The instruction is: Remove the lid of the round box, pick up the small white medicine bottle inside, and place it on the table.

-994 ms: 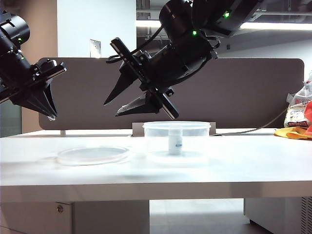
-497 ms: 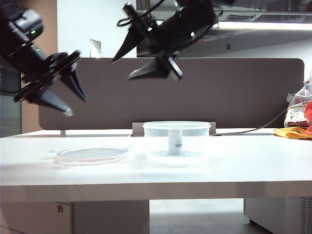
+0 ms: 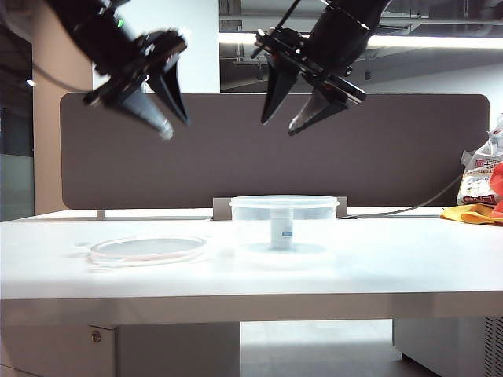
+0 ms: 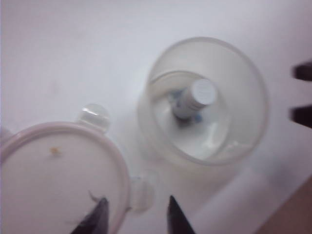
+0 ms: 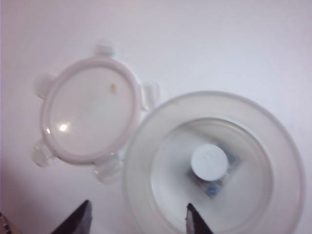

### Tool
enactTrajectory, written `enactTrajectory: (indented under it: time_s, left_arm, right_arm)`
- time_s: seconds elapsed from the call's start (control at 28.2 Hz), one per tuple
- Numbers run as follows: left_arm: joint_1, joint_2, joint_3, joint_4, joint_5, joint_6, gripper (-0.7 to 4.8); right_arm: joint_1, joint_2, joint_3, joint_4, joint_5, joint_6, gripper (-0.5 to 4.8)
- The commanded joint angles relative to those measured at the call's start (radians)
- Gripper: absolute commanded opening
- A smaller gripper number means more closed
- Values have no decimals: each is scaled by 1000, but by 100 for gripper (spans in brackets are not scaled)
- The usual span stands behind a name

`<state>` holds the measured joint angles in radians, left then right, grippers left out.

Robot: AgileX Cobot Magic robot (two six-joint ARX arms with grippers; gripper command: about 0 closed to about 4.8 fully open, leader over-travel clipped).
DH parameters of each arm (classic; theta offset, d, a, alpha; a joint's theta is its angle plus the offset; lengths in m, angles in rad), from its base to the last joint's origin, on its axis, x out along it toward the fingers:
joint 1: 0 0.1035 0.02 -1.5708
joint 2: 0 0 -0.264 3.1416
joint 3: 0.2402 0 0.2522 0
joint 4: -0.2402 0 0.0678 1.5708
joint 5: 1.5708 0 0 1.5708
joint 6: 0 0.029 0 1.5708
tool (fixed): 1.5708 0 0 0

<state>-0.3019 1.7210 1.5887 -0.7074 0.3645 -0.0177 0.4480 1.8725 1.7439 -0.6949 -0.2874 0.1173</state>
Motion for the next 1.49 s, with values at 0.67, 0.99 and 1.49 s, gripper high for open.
enactTrajectory:
  time_s: [0.67, 0.99, 1.49]
  left_arm:
    - [-200, -257, 149, -230, -78, 90, 84]
    - [-284, -283, 150, -309, -143, 97, 85]
    - [-292, -369, 153, -297, -168, 97, 85]
  right_arm:
    - [-7, 75, 4, 7, 87, -37, 285]
    - [-8, 122, 4, 14, 90, -35, 285]
    - [-28, 161, 5, 40, 102, 1, 369]
